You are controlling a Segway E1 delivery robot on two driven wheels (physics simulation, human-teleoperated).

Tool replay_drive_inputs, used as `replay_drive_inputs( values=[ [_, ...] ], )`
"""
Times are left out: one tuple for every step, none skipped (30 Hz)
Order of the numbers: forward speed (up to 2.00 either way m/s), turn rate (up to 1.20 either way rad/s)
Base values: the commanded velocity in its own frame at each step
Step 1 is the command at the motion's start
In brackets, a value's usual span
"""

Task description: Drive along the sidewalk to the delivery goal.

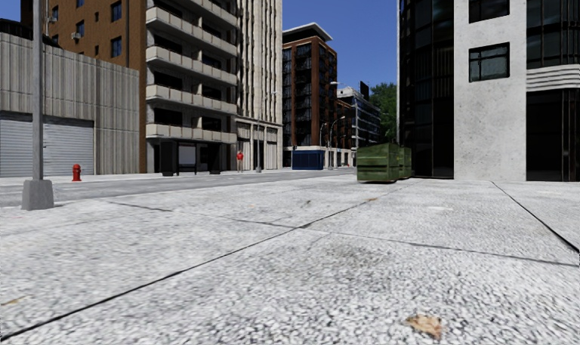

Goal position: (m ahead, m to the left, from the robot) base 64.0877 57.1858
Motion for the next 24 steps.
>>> replay_drive_inputs(
  values=[
    [2.00,0.00],
    [2.00,0.00],
    [2.00,0.00],
    [2.00,0.00],
    [2.00,0.00],
    [2.00,0.00],
    [2.00,0.00],
    [2.00,0.00],
    [2.00,0.00],
    [2.00,0.00],
    [2.00,0.00],
    [2.00,0.00],
    [2.00,0.00],
    [2.00,0.00],
    [2.00,0.00],
    [2.00,0.00],
    [2.00,0.00],
    [2.00,0.00],
    [2.00,0.00],
    [2.00,0.00],
    [2.00,0.00],
    [2.00,0.00],
    [2.00,0.00],
    [2.00,0.00]
  ],
)
